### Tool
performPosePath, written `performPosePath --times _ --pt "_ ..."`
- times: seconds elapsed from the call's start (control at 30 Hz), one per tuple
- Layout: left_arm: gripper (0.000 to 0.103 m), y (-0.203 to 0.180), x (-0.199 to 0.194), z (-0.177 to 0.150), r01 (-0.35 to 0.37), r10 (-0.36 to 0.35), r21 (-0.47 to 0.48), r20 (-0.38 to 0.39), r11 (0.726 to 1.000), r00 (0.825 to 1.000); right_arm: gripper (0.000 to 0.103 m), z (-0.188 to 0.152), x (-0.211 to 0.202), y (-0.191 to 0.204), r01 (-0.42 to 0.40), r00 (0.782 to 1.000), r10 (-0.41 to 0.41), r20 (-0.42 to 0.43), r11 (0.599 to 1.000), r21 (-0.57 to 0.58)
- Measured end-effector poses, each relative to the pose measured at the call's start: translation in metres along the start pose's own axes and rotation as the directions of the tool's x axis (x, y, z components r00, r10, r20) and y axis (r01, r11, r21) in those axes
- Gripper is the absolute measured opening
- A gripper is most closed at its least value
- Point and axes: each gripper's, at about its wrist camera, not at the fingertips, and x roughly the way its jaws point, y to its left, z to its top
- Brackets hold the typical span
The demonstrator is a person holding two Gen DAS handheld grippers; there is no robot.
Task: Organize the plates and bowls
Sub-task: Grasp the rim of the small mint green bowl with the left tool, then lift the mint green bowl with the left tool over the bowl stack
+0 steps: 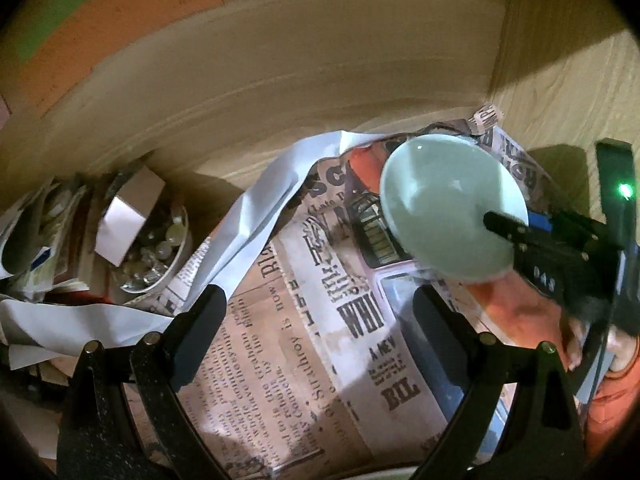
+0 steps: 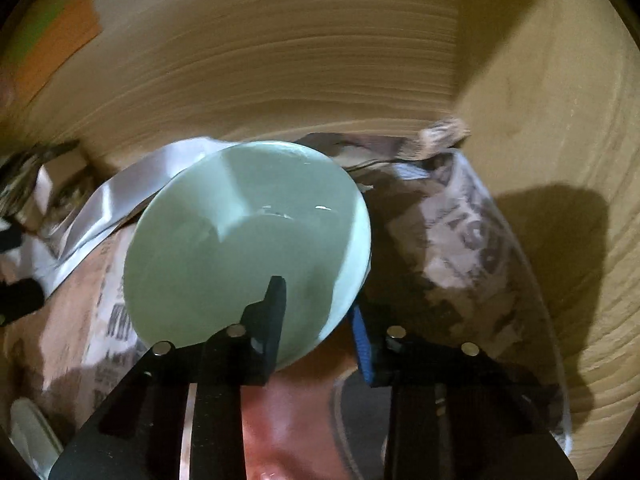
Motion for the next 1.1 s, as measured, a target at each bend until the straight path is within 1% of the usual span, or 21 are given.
performPosePath --times 0.13,0.27,0.3,0.33,0.37,0.43,0.47,0.5,0.6,0.67,0.73,0.8,0.93,1.0,1.1 --pt "0.096 -0.001 0.012 0.004 -0.002 0.002 -0.010 -0.021 1.000 1.000 0.027 -0.006 -0.005 0.018 -0.036 0.999 0.035 -0.010 0.994 -0.100" --pt "0.095 0.002 0.022 0.004 -0.008 0.007 -0.019 -0.048 1.000 0.999 0.026 -0.010 -0.010 0.027 -0.109 0.994 0.106 -0.034 0.984 -0.140" --pt "0.092 0.003 0.025 0.004 -0.005 0.004 -0.021 -0.055 1.000 0.998 0.026 -0.010 -0.011 0.027 -0.128 0.992 0.123 -0.040 0.982 -0.138" --pt "0.085 0.003 0.028 0.004 -0.003 0.001 -0.023 -0.064 1.000 0.998 0.026 -0.009 -0.007 0.030 -0.134 0.991 0.129 -0.044 0.982 -0.135" --pt "0.081 0.004 0.031 0.004 0.001 -0.003 -0.022 -0.074 1.000 0.997 0.026 -0.008 -0.008 0.028 -0.139 0.990 0.134 -0.048 0.982 -0.127" --pt "0.067 0.003 0.039 0.005 0.017 -0.018 -0.017 -0.104 1.000 0.994 0.026 -0.009 -0.010 0.026 -0.139 0.990 0.135 -0.046 0.984 -0.107" --pt "0.065 0.003 0.041 0.005 0.024 -0.026 -0.018 -0.114 1.000 0.993 0.026 -0.008 -0.011 0.024 -0.136 0.990 0.132 -0.044 0.986 -0.099" --pt "0.060 0.003 0.045 0.005 0.031 -0.033 -0.019 -0.125 0.999 0.992 0.026 -0.010 -0.012 0.023 -0.133 0.991 0.129 -0.045 0.987 -0.086" --pt "0.041 0.000 0.055 0.004 0.060 -0.061 -0.012 -0.163 0.998 0.985 0.026 -0.007 -0.010 0.018 -0.149 0.988 0.146 -0.050 0.988 -0.049" --pt "0.035 -0.001 0.058 0.004 0.089 -0.092 -0.022 -0.178 0.996 0.980 0.026 -0.006 -0.008 0.016 -0.158 0.987 0.156 -0.048 0.987 -0.037" --pt "0.022 -0.002 0.058 0.005 0.121 -0.124 -0.031 -0.183 0.992 0.975 0.026 -0.006 -0.008 0.018 -0.157 0.987 0.156 -0.044 0.986 -0.046" --pt "0.015 -0.008 0.059 0.006 0.130 -0.131 -0.017 -0.182 0.991 0.975 0.022 -0.006 -0.007 0.021 -0.179 0.983 0.177 -0.048 0.982 -0.055" --pt "0.016 -0.014 0.055 0.007 0.099 -0.095 0.010 -0.170 0.995 0.981 0.022 -0.005 -0.007 0.025 -0.166 0.985 0.163 -0.056 0.984 -0.066" --pt "0.016 -0.013 0.053 0.006 0.096 -0.092 0.014 -0.167 0.995 0.982 0.021 -0.004 -0.008 0.024 -0.175 0.984 0.172 -0.056 0.983 -0.059" --pt "0.016 -0.011 0.047 0.005 0.097 -0.093 0.021 -0.147 0.995 0.985 0.022 -0.003 -0.014 0.025 -0.172 0.985 0.170 -0.035 0.983 -0.058"
